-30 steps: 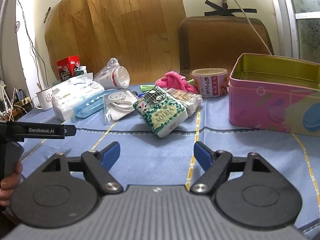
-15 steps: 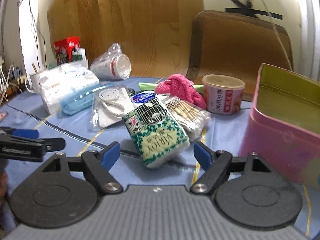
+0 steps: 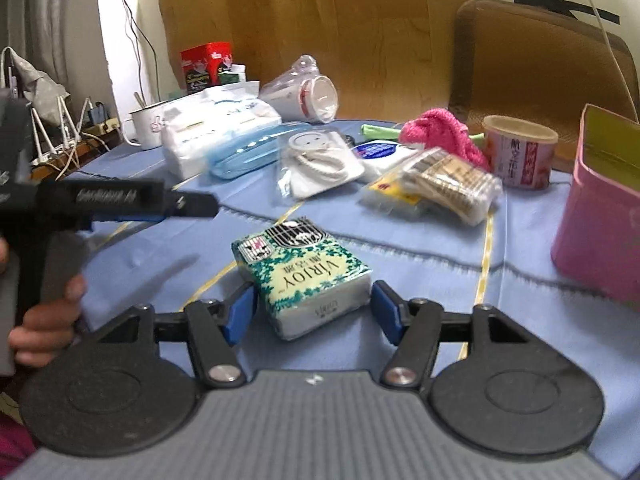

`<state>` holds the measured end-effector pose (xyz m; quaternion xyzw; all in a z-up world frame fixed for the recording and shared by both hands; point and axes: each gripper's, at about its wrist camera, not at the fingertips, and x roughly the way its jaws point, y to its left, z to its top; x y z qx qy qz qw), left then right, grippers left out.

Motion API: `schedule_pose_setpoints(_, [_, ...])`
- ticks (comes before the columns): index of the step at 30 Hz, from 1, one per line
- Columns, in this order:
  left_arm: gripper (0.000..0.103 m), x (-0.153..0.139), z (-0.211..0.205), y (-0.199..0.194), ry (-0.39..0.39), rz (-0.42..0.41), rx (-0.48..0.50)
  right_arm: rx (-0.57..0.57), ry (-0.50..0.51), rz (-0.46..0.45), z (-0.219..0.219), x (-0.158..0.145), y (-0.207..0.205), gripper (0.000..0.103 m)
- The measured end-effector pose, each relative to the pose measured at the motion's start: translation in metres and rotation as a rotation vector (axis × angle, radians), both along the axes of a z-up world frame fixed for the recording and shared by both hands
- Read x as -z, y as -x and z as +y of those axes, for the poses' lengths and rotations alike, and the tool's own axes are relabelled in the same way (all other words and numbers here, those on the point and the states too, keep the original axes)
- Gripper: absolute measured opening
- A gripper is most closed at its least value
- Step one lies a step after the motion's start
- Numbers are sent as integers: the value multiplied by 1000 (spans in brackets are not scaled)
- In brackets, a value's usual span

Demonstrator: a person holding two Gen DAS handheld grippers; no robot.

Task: Organize soft objects
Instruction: 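Move the right gripper to the green-and-white tissue pack and close on it, then carry the tissue pack with the right gripper into the pink tin and release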

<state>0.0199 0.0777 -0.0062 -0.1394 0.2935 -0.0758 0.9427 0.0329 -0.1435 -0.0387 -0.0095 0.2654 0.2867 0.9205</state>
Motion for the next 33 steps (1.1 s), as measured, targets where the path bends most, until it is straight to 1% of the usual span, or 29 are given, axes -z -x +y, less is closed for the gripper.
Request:
schedule_pose_setpoints(1, [96, -1, 0, -1, 15, 5, 9, 1, 2, -4, 0, 0, 2, 67])
schedule_pose_setpoints(3, [93, -3, 0, -1, 68, 16, 37, 2, 11, -12, -1, 0, 3, 67])
schedule_pose_setpoints(5, [89, -5, -6, -2, 104, 29, 87, 4, 6, -11, -2, 0, 3, 67])
schedule_pose_setpoints(7, [87, -7, -18, -1, 93, 30, 140, 5, 1, -14, -2, 1, 2, 68])
schedule_pose_setpoints(10, [81, -8, -41, -2, 56, 37, 226, 11, 9, -33, -2, 3, 5, 71])
schedule_pose_setpoints(13, [65, -3, -59, -5, 29, 75, 295, 10, 17, -56, -3, 5, 9, 71])
schedule_pose_setpoints(14, [54, -4, -65, -4, 9, 63, 302, 9, 18, -64, -4, 6, 10, 64])
schedule_pose_setpoints(15, [48, -4, -71, -5, 21, 75, 336, 8, 17, -73, -4, 7, 11, 55])
schedule_pose_setpoints(16, [50, -6, -75, -5, 28, 81, 340, 9, 11, -78, -6, 6, 11, 43])
schedule_pose_setpoints(17, [50, -10, -80, -6, 21, 76, 342, 15, 3, -76, -8, 5, 11, 39])
schedule_pose_setpoints(22, [48, -42, -113, -18, -19, 5, 407, 96, -76, -122, -34, -7, 9, 36])
schedule_pose_setpoints(26, [48, -69, -163, -37, -66, -62, 483, 198, -79, -226, -63, -22, 7, 37])
schedule_pose_setpoints(29, [49, -79, -206, -55, -93, -96, 530, 283, -76, -272, -89, -32, -1, 37])
schedule_pose_setpoints(33, [49, -82, -255, -78, -99, -106, 571, 377, -80, -280, -126, -39, -18, 37])
